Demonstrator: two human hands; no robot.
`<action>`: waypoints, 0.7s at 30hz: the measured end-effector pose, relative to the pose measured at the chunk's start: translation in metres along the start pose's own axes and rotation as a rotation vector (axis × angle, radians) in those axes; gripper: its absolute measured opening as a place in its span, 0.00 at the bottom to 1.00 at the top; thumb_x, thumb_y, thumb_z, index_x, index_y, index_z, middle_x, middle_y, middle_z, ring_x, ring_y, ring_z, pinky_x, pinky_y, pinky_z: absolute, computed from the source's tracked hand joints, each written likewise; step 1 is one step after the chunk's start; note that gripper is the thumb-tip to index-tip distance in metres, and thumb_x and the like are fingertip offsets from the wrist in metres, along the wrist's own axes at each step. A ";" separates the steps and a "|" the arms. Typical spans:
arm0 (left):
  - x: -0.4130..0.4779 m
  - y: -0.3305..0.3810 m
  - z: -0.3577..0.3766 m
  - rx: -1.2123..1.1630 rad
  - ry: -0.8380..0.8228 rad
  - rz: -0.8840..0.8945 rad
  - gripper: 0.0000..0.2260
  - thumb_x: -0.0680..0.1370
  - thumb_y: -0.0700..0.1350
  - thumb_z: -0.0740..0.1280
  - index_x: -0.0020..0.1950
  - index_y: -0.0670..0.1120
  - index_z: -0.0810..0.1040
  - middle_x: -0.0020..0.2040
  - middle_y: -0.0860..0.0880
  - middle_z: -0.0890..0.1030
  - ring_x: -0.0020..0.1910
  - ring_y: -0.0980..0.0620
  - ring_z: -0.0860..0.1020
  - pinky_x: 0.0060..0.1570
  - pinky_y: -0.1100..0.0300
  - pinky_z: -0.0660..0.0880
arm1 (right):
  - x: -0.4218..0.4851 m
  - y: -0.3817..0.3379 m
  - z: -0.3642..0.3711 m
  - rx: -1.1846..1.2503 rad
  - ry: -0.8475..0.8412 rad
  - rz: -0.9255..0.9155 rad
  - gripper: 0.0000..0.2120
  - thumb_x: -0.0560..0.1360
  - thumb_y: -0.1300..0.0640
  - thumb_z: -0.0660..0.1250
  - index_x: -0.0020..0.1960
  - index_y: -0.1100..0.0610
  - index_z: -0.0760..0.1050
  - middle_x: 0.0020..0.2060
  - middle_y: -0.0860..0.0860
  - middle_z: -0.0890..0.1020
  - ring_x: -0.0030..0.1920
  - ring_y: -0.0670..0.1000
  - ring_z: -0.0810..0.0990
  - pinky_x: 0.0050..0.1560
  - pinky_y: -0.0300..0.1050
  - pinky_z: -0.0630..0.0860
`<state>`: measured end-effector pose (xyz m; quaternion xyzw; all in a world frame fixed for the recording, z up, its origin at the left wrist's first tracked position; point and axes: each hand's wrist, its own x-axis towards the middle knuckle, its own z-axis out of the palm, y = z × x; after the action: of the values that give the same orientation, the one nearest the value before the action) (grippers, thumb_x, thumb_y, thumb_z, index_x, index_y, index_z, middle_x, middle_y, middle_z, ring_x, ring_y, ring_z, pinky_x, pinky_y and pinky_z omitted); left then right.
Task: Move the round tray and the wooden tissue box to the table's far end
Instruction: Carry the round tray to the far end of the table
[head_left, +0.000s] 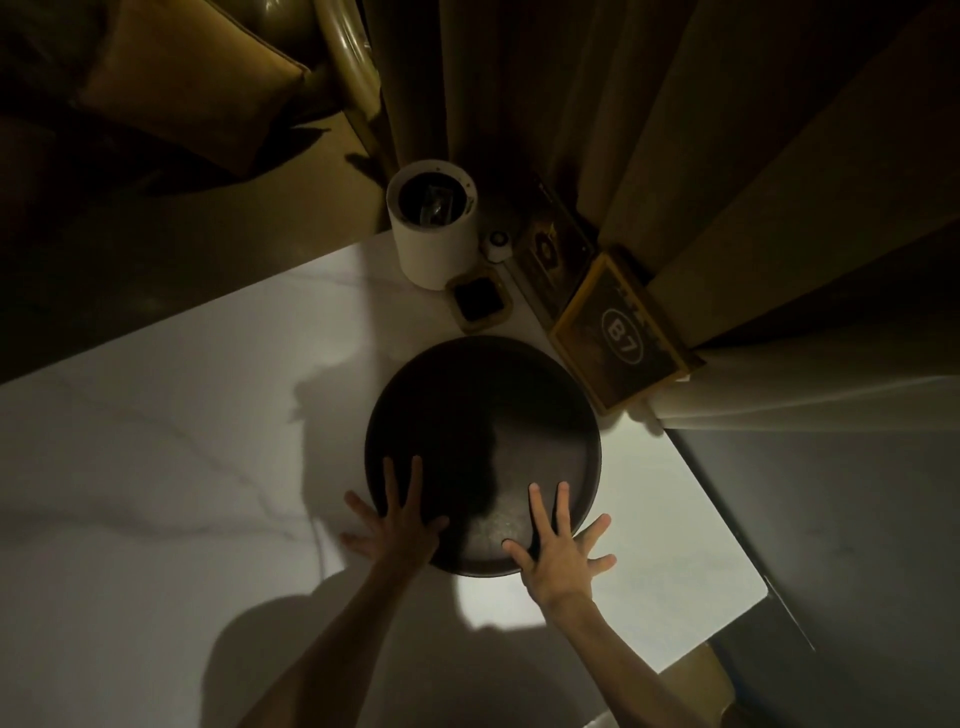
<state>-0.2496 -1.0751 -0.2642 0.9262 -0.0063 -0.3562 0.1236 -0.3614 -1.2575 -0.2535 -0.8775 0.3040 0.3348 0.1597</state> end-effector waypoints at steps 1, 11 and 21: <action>-0.001 0.001 -0.001 0.005 0.011 0.005 0.45 0.72 0.63 0.66 0.72 0.69 0.32 0.77 0.57 0.31 0.71 0.28 0.32 0.61 0.19 0.46 | 0.000 0.000 0.000 -0.009 -0.001 -0.003 0.42 0.72 0.26 0.50 0.74 0.35 0.27 0.76 0.46 0.28 0.75 0.72 0.33 0.67 0.79 0.53; 0.009 -0.031 0.014 0.041 0.005 0.118 0.48 0.60 0.82 0.48 0.75 0.65 0.38 0.79 0.51 0.35 0.76 0.32 0.39 0.61 0.19 0.42 | -0.004 0.005 0.000 0.048 0.035 0.051 0.42 0.72 0.26 0.49 0.74 0.36 0.26 0.77 0.43 0.30 0.75 0.71 0.35 0.68 0.78 0.55; -0.007 -0.017 -0.003 0.029 -0.011 0.056 0.47 0.61 0.79 0.57 0.71 0.71 0.33 0.77 0.57 0.31 0.71 0.26 0.33 0.59 0.18 0.49 | -0.002 0.004 0.000 -0.002 0.034 0.055 0.42 0.73 0.26 0.49 0.74 0.38 0.25 0.77 0.45 0.30 0.75 0.72 0.37 0.67 0.76 0.58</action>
<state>-0.2537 -1.0571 -0.2617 0.9253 -0.0379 -0.3578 0.1199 -0.3650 -1.2595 -0.2519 -0.8745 0.3305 0.3243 0.1444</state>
